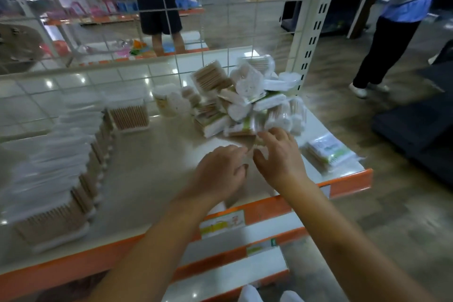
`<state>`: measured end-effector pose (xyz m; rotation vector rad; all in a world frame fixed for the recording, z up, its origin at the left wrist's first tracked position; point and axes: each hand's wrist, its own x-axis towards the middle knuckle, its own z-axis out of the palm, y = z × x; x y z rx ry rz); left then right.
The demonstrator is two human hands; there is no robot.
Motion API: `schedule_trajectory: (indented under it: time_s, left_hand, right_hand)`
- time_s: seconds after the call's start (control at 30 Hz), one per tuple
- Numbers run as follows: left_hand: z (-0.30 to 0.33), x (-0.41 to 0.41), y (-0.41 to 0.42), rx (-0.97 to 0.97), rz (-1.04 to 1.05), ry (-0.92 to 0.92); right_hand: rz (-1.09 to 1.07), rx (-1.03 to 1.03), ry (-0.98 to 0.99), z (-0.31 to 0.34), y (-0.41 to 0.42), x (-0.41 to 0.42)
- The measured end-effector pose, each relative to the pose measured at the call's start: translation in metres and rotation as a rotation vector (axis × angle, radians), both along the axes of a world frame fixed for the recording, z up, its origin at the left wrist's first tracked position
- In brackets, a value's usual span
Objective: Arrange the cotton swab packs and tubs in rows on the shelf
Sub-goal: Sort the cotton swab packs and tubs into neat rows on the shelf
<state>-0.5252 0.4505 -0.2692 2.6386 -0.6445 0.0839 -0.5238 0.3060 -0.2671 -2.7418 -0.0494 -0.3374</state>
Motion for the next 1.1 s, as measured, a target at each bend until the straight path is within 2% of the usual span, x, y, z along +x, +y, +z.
schedule_trajectory:
  time_s: [0.17,0.33,0.47,0.63,0.7,0.8,0.93,1.1]
  left_hand:
    - [-0.007,-0.003,-0.041,-0.105,-0.039,-0.009]
    - [-0.012,0.000,-0.062,-0.148,-0.059,-0.069]
    - [-0.023,0.002,-0.069,-0.184,-0.040,-0.044]
    - [-0.024,0.002,-0.070,-0.188,-0.054,-0.027]
    - [-0.024,0.001,-0.070,-0.203,-0.056,-0.019]
    - [-0.025,0.001,-0.070,-0.219,-0.045,-0.001]
    - [-0.025,0.000,-0.069,-0.280,-0.034,0.019]
    - [-0.028,0.000,-0.065,-0.358,0.011,0.033]
  right_hand:
    - [-0.026,0.235,-0.208,-0.012,-0.039,-0.004]
    - [-0.161,0.289,-0.322,-0.013,-0.077,0.000]
    - [-0.361,0.106,-0.043,-0.024,-0.097,0.005]
    - [-0.404,-0.011,0.180,-0.029,-0.095,0.007]
    - [-0.414,-0.035,0.212,-0.027,-0.095,0.008]
    - [-0.418,-0.041,0.159,-0.027,-0.095,0.008]
    - [-0.377,0.076,0.071,-0.026,-0.096,0.006]
    - [-0.289,0.434,-0.166,-0.024,-0.097,-0.002]
